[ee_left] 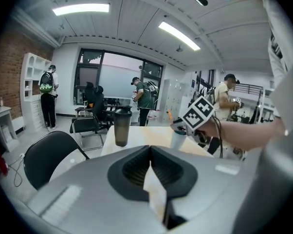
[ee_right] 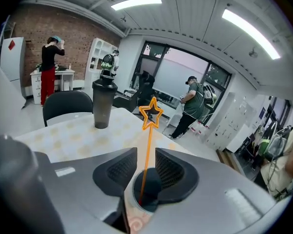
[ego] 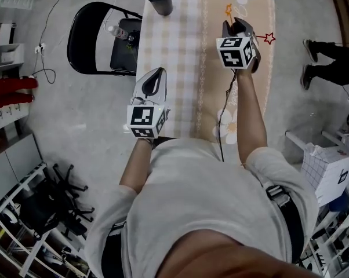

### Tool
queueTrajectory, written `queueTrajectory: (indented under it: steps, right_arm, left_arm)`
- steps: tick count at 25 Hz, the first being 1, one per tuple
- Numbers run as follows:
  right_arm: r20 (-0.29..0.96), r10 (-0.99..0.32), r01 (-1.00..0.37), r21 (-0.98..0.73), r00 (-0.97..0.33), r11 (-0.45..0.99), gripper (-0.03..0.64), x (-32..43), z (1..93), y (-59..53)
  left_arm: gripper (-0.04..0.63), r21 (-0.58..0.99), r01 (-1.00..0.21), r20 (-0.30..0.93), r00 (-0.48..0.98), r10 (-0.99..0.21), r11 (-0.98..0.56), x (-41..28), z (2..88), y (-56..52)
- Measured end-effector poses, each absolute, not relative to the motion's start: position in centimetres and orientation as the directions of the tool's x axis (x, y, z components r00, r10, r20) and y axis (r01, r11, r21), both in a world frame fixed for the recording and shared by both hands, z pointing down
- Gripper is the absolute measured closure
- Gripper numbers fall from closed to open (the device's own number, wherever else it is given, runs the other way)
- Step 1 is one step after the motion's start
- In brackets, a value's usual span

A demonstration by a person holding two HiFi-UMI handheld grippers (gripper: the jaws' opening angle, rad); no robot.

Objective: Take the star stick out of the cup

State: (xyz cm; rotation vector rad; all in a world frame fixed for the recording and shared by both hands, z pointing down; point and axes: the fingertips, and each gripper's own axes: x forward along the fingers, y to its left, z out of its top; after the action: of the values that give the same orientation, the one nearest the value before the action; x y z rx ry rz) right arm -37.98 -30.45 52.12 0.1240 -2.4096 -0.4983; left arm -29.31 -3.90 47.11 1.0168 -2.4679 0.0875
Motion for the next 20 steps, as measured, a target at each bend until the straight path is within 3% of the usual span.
queueTrajectory:
  steps: [4,8,15,20]
  right_arm:
    - [0.610,-0.216,0.036,0.374,-0.763,0.927,0.501,-38.8,52.7,-30.5]
    - [0.566,-0.211,0.005,0.356,-0.797,0.934,0.601,-38.9,51.9,-30.8]
    - [0.354,-0.164,-0.083,0.235,-0.921,0.969,0.603,-36.9,44.2,-30.6]
    - [0.190,-0.071,-0.047,0.130,-0.979,0.990,0.603,-34.2,37.6,-29.1]
  left_arm:
    - [0.592,0.115,-0.677,0.435,-0.623,-0.650,0.727,-29.3,47.0,-3.4]
    - [0.592,0.113,-0.679,0.420,-0.629,-0.654,0.725,-29.4,46.3,-3.2]
    - [0.592,0.115,-0.701,0.391,-0.619,-0.681,0.704,-28.8,45.9,-3.8]
    - [0.592,0.109,-0.744,0.378,-0.583,-0.720,0.659,-26.8,46.0,-5.2]
